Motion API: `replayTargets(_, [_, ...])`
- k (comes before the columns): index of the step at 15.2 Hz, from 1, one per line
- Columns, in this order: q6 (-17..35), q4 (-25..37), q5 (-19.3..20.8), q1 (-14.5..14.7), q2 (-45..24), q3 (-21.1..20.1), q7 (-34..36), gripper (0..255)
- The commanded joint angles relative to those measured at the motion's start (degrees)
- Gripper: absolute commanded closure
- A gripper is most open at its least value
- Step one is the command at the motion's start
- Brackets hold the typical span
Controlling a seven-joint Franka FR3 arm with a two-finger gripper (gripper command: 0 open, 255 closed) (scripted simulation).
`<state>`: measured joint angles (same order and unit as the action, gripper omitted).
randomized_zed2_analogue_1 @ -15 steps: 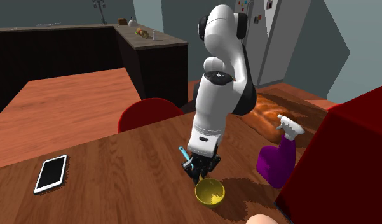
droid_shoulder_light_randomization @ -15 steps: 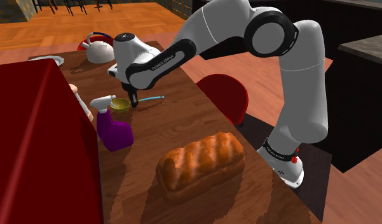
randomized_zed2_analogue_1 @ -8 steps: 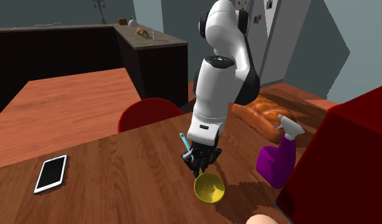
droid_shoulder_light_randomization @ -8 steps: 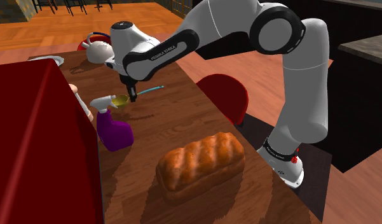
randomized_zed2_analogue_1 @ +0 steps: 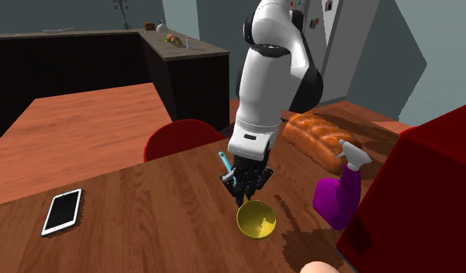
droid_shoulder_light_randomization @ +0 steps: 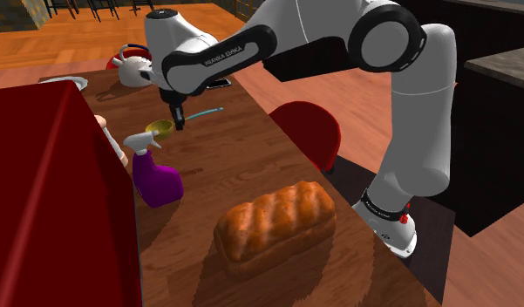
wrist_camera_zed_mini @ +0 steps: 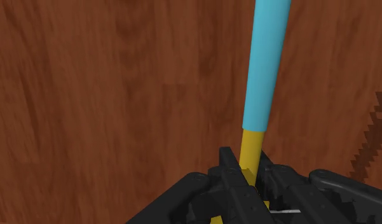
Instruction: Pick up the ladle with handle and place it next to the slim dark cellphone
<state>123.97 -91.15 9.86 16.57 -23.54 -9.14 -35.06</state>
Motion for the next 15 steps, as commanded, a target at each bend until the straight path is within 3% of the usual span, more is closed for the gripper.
replayTargets(1, [-1.3, 0.8, -0.2, 0.0, 0.5, -0.1, -0.2, 255])
replayTargets(7, [-5.2, 3.8, -0.6, 0.0, 1.4, -0.2, -0.7, 255])
replayTargets(15, [-5.5, 7.0, -3.0, -6.9, -0.7, 1.9, -10.7, 255])
